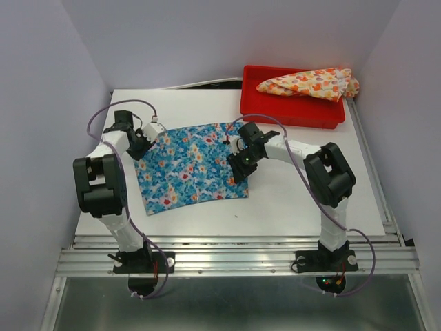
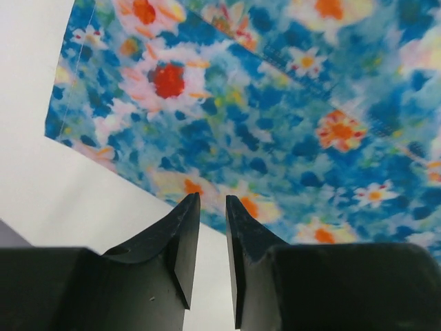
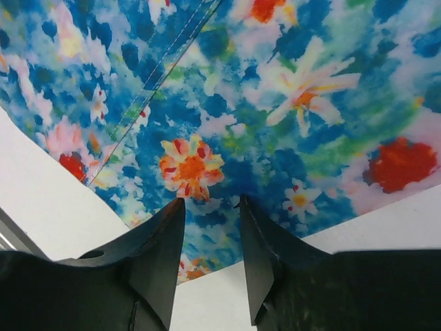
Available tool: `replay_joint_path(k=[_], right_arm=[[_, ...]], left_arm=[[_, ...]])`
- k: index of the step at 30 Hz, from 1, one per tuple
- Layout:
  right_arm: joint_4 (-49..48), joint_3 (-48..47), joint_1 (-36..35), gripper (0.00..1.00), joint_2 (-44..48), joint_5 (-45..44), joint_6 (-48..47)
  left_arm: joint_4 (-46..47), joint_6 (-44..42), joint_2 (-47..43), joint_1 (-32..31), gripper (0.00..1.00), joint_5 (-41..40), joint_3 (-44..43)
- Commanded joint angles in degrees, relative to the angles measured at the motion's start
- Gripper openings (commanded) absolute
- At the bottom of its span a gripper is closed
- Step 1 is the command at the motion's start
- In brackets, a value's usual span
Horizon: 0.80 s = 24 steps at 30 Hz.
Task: Fold and stack the skirts
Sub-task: Flatten the skirt out
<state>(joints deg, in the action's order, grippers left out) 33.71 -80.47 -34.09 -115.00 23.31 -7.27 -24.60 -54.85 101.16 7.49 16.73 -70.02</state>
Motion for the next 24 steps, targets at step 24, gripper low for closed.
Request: replay_joint_path(k=[24], right_arm=[[-1.20, -20.95, 13.34, 0.44, -9.73, -16.72, -16.65]], left_arm=[[-6.70, -7.05, -12.93, -55.51, 0.27, 6.64, 9.30]])
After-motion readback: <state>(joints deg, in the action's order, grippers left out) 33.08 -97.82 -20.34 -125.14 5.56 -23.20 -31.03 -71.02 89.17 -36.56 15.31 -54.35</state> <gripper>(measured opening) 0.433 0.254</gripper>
